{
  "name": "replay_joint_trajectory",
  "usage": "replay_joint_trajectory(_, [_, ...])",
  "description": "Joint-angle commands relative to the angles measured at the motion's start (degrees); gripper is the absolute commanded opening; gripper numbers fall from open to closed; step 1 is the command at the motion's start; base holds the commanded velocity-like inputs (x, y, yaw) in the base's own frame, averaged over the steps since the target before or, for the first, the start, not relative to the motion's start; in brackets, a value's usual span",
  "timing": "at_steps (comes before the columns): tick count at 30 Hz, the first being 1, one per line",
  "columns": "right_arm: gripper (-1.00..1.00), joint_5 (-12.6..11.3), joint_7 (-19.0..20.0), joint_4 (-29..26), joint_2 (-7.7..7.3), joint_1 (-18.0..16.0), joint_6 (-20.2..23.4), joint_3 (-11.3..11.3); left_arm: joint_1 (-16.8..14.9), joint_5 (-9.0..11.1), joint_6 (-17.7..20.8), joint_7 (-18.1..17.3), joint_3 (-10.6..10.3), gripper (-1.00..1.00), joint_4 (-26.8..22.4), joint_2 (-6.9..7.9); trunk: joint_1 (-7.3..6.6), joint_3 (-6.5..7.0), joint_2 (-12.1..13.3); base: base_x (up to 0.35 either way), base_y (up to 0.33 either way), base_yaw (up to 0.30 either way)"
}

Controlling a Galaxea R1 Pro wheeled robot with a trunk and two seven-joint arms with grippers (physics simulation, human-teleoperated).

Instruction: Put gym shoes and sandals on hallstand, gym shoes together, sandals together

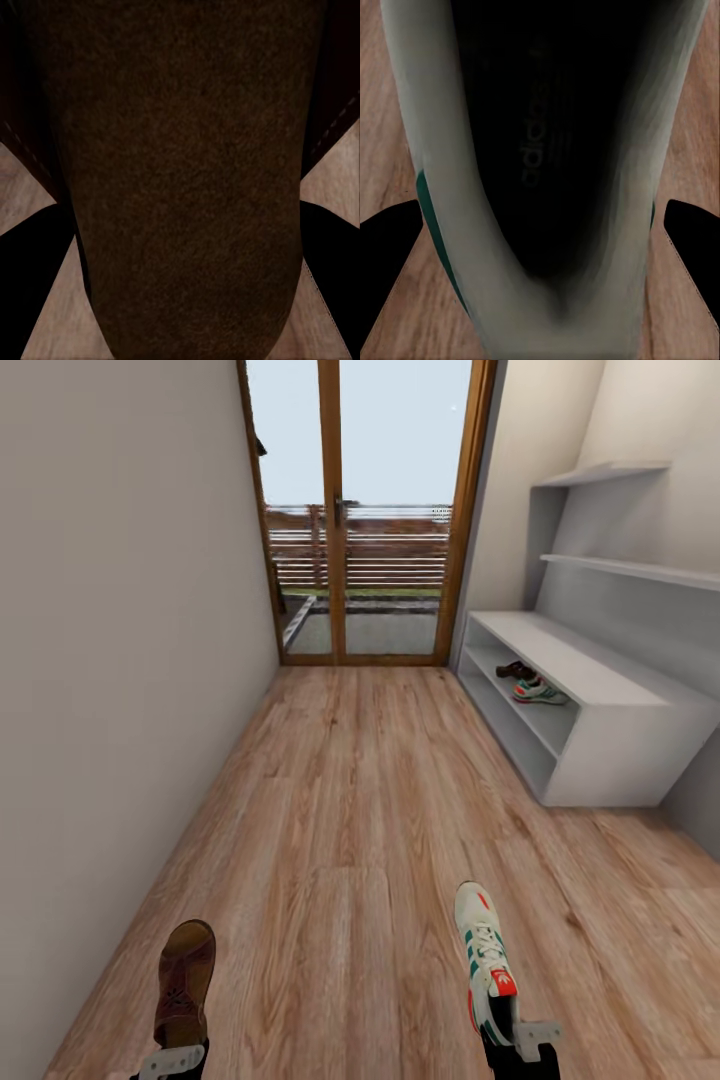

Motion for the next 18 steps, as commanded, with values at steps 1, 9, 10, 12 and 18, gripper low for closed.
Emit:
replay_joint_trajectory(1, [-1.0, 0.25, 0.39, 0.03, 0.02, -0.03, -0.21, -0.51, -0.06, -0.55, -0.24, -0.36, 0.49, -1.0, 0.02, -0.05, 0.02, -0.05, -0.02, 0.34, 0.0, 0.0])
replay_joint_trajectory(9, [-1.0, 0.27, 0.39, 0.03, 0.02, -0.02, -0.21, -0.51, -0.06, -0.55, -0.24, -0.37, 0.49, -1.0, 0.01, -0.02, 0.02, -0.05, -0.02, 0.34, 0.0, 0.0])
replay_joint_trajectory(10, [-1.0, 0.25, 0.39, 0.03, 0.02, -0.02, -0.21, -0.51, -0.06, -0.55, -0.24, -0.37, 0.5, -1.0, 0.01, -0.04, 0.02, -0.05, -0.02, 0.339, 0.0, 0.0])
replay_joint_trajectory(12, [-1.0, 0.27, 0.39, 0.03, 0.02, -0.02, -0.21, -0.49, -0.06, -0.55, -0.24, -0.39, 0.51, -1.0, 0.01, -0.05, 0.02, -0.05, -0.02, 0.339, 0.0, 0.0])
replay_joint_trajectory(18, [-1.0, 0.31, 0.39, 0.03, 0.02, -0.02, -0.21, -0.46, -0.06, -0.55, -0.24, -0.37, 0.52, -1.0, 0.01, -0.05, 0.02, -0.05, -0.02, 0.34, 0.0, 0.0])
